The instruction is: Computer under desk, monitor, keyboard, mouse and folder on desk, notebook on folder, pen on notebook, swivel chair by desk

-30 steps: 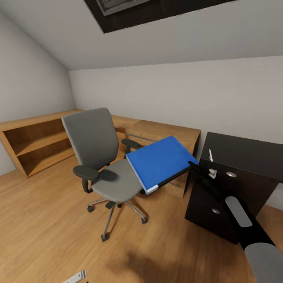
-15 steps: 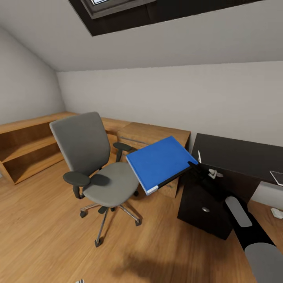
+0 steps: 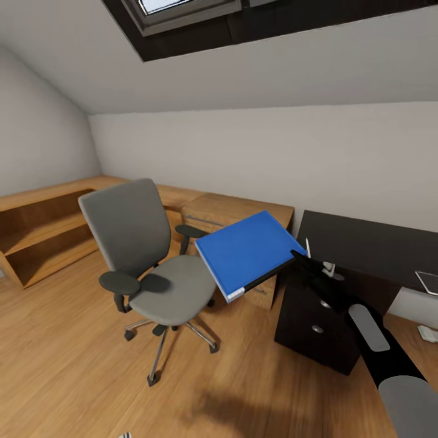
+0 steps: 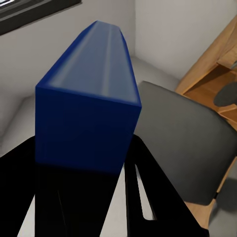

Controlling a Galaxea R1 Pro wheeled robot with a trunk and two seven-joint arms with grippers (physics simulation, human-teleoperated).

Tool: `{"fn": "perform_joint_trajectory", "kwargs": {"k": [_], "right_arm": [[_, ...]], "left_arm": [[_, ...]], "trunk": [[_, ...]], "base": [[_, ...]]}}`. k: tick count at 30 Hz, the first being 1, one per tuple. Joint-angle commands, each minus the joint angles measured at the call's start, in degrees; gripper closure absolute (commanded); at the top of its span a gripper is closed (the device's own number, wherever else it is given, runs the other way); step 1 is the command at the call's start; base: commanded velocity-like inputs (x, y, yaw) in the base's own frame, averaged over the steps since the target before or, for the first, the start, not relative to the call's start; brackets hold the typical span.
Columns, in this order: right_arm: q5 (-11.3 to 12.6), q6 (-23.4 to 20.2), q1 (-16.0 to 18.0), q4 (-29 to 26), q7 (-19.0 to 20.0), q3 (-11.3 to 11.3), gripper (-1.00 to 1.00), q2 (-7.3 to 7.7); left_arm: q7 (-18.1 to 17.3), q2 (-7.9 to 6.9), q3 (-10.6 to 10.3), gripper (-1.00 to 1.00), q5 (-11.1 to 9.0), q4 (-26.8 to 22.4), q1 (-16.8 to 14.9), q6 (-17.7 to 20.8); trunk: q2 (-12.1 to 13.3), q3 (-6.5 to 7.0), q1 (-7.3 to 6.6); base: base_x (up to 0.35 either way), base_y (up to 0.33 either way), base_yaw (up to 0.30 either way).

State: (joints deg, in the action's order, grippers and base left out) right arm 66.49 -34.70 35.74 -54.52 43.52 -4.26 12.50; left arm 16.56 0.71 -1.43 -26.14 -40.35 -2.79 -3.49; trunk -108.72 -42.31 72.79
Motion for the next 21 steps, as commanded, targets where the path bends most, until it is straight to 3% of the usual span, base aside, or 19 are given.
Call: {"fn": "perform_joint_trajectory", "kwargs": {"k": [1, 13, 17, 20, 21], "right_arm": [[0.2, -0.3, 0.0, 0.0, 0.0, 0.0, 1.00, 0.00], [-0.1, 0.1, 0.0, 0.0, -0.8, 0.2, 1.00, -0.16], [-2.6, 1.7, 0.0, -0.1, -2.7, 0.3, 1.00, -0.74], [-3.2, 2.2, 0.0, -0.1, -2.9, 0.4, 1.00, -0.93], [-4.5, 4.7, 0.0, -0.1, -3.2, 0.4, 1.00, -1.03]], "left_arm": [[0.2, -0.01, -0.2, -1.00, -0.6, 0.0, 0.0, -0.3], [0.1, -0.01, -0.2, -1.00, -0.6, 0.0, 0.0, -0.2], [0.1, 0.32, -0.2, -1.00, -0.6, 0.3, 0.0, -0.2], [0.1, 0.53, -0.2, -1.00, -0.6, 0.4, 0.0, -0.2], [0.1, 0.58, -0.2, -1.00, -0.5, 0.4, 0.0, -0.2]], "trunk": [[0.4, 0.13, -0.23], [5.2, 2.29, -2.87], [6.8, 3.00, -3.75], [8.0, 3.54, -4.41], [8.4, 3.72, -4.63]], "base": [[0.000, 0.000, 0.000], [0.000, 0.000, -0.018], [0.000, 0.000, -0.255], [0.000, 0.000, -0.289], [0.000, 0.000, -0.292]]}}
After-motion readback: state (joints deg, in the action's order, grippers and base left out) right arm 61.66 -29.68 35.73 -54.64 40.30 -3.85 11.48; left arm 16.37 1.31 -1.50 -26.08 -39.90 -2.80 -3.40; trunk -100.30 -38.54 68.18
